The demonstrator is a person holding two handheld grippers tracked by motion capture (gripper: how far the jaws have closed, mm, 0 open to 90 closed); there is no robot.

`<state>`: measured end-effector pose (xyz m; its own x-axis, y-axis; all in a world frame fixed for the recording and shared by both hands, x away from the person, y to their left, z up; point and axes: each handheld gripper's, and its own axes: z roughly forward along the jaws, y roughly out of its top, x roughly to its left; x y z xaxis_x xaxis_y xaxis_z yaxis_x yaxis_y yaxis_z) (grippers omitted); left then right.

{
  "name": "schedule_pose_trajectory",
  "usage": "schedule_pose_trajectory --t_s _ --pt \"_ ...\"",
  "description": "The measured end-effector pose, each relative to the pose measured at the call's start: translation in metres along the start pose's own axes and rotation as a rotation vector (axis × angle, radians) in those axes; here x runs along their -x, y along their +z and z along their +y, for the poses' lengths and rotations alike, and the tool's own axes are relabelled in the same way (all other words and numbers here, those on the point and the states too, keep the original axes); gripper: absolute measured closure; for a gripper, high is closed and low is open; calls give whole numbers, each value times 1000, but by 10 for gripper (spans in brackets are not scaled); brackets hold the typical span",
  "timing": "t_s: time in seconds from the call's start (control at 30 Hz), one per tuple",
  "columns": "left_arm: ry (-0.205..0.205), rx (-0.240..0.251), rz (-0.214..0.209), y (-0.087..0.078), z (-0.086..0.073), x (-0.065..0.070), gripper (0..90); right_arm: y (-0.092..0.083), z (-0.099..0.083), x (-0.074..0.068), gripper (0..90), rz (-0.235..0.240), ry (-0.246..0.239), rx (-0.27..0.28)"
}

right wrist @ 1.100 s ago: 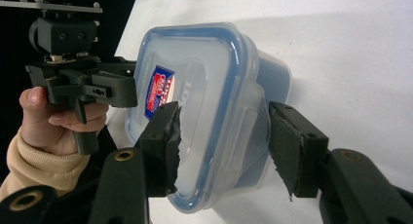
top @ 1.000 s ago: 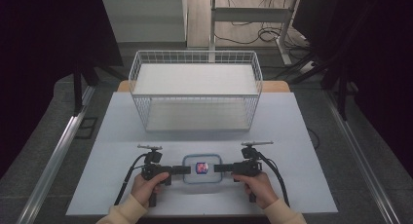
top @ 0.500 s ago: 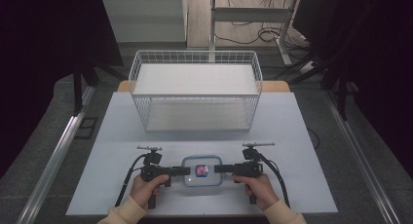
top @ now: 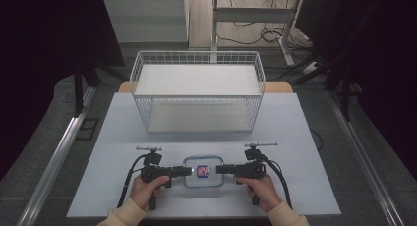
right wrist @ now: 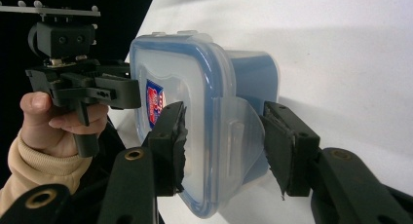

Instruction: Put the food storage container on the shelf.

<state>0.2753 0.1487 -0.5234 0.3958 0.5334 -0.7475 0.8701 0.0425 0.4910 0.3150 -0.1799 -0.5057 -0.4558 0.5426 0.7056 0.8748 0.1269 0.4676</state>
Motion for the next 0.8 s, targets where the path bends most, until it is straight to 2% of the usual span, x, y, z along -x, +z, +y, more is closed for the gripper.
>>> schedule_pose_trajectory --t_s 0.8 --pt "61 34 2 -15 8 15 531 -9 9 -21 520 -11 -96 32"
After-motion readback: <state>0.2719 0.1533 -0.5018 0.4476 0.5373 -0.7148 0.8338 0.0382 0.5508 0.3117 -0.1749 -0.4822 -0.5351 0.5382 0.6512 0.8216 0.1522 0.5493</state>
